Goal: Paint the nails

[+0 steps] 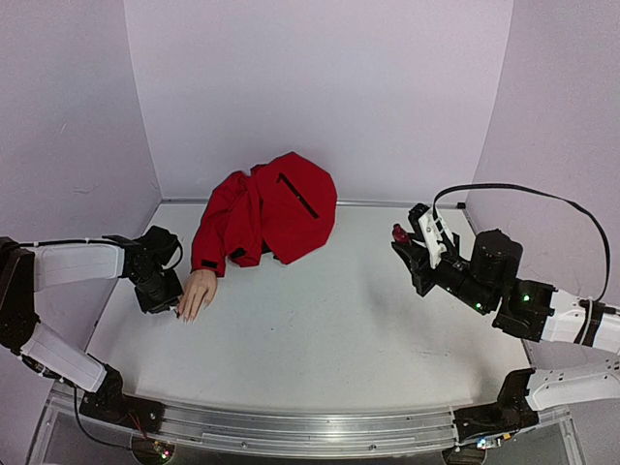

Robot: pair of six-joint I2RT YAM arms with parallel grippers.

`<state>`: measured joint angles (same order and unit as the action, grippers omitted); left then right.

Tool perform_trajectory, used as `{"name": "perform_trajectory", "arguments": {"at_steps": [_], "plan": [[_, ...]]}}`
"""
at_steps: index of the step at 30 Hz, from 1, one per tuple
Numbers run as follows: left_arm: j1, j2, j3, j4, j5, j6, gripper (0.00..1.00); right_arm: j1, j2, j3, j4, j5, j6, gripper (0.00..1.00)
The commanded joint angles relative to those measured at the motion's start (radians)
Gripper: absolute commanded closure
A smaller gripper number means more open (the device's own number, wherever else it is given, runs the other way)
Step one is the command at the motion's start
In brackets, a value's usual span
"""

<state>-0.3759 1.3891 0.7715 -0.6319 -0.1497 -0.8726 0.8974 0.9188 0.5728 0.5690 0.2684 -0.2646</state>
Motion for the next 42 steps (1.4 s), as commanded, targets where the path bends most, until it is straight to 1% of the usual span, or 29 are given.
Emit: {"name": "perform_trajectory", "arguments": {"at_steps": [1, 25, 42], "plan": [[0.006, -0.002, 0.003, -0.012, -0.005, -0.016, 1.0, -0.003, -0.006, 0.003, 0.081, -0.005, 0.008, 1.0], [0.006, 0.014, 0.002, -0.012, 0.016, -0.006, 1.0, -0.005, -0.008, 0.0, 0.082, -0.007, 0.01, 1.0], [0.006, -0.009, -0.004, -0.032, -0.013, -0.024, 1.0, -0.006, -0.008, -0.001, 0.082, -0.009, 0.011, 1.0]]}}
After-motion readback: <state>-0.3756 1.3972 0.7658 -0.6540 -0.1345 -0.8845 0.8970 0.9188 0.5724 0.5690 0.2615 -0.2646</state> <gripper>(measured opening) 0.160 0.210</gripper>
